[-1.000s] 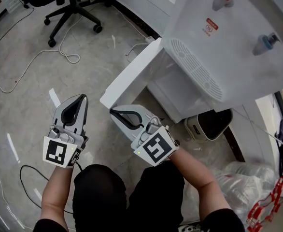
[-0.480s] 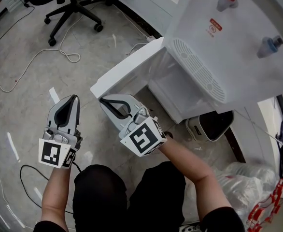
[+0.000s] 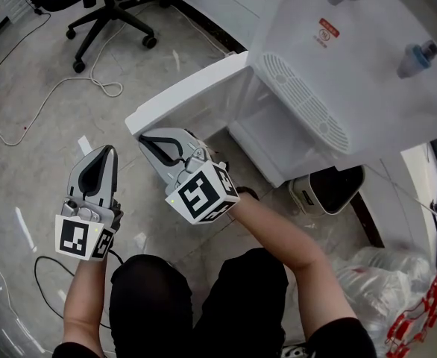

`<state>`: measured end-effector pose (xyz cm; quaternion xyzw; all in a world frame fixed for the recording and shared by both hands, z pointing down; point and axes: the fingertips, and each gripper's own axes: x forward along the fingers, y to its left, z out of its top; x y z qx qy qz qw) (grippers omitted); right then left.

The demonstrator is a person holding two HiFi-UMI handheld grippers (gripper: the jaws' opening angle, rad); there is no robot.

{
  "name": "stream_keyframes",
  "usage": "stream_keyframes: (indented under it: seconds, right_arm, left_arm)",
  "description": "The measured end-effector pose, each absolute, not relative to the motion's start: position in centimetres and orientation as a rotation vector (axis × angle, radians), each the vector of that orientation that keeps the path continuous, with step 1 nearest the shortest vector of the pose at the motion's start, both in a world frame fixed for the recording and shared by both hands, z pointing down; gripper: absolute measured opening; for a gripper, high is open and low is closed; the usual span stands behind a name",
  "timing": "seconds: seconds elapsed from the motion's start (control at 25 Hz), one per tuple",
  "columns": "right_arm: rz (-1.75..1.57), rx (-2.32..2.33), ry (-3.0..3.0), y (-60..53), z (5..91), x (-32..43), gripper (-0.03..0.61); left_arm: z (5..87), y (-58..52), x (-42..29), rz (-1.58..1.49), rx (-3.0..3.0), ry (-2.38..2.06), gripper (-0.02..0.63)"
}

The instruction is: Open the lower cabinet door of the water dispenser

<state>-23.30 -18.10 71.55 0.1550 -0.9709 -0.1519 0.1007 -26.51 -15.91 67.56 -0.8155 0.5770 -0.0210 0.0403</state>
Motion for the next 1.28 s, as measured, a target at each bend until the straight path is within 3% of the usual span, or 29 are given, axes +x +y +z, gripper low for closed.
stream_keyframes:
  seconds: [0.36,0.88,1.28]
  right_arm:
    - [-0.407,0.445,-2.869,-17.8,72.0,-23.2,0.006]
    - [-0.27,0.616,-2.843,-19.0,72.6,-16.2,0.006]
    - [-0.298,0.733,-2.783,-18.7,64.7,-10.3,0.005]
  left_arm:
    - [67.8,-16.0,-26.4,-0.055,-2.499,1.778,0.008]
    - [68.6,-16.2,-24.4,-0.057,-2.542,1.736,0.008]
    - [61.5,-14.6,-21.5,-0.067,-2.562,1.646,0.008]
